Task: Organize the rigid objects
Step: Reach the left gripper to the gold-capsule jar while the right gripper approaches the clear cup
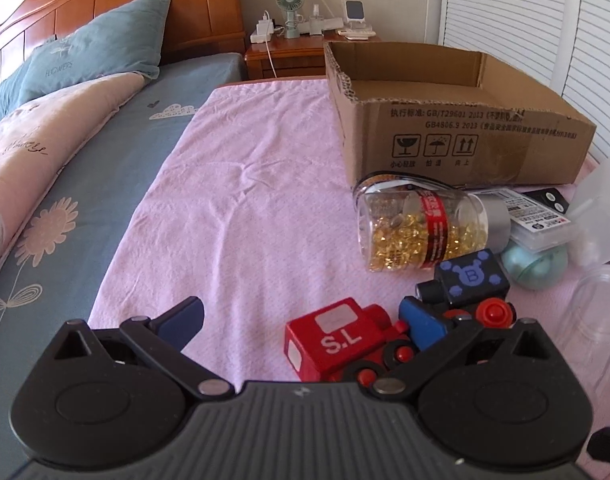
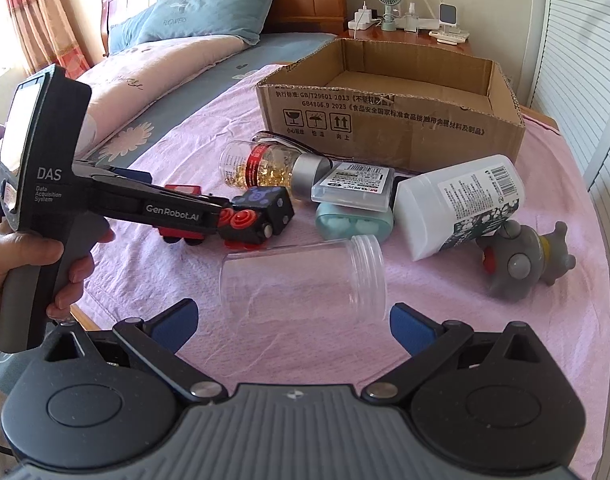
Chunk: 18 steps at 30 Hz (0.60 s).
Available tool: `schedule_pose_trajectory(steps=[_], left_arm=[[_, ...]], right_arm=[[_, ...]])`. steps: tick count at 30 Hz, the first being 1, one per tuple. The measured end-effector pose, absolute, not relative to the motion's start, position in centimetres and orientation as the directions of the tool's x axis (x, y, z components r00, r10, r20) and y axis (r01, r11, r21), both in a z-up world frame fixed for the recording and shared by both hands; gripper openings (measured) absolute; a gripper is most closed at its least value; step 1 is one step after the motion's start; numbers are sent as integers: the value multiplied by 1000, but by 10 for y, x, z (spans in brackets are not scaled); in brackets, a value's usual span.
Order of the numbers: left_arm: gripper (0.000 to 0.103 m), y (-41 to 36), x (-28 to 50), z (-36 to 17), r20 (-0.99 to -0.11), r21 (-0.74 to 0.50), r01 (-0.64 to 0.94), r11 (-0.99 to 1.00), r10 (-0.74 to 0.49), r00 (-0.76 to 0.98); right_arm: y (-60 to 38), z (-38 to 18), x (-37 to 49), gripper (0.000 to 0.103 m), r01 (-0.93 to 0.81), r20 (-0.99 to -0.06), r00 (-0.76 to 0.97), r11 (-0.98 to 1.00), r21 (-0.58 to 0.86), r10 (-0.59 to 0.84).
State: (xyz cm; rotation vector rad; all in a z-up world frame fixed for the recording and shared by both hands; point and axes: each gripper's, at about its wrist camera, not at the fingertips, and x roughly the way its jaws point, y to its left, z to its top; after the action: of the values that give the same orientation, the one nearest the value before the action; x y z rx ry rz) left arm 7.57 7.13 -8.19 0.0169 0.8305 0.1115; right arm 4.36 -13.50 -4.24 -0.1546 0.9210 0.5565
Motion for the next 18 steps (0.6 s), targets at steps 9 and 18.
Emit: schedule_pose_trajectory(steps=[9,18], left_arm=[[102,88,69,-71,-733,-4,-86,996,56,678],[102,66,83,-43,-714,-120,47,992,-119,690]], right_arm=[[-133,-43,44,103,-522,-784,477,846,112,398],[-132,-42,54,103,-508,-777,487,853,119,398]])
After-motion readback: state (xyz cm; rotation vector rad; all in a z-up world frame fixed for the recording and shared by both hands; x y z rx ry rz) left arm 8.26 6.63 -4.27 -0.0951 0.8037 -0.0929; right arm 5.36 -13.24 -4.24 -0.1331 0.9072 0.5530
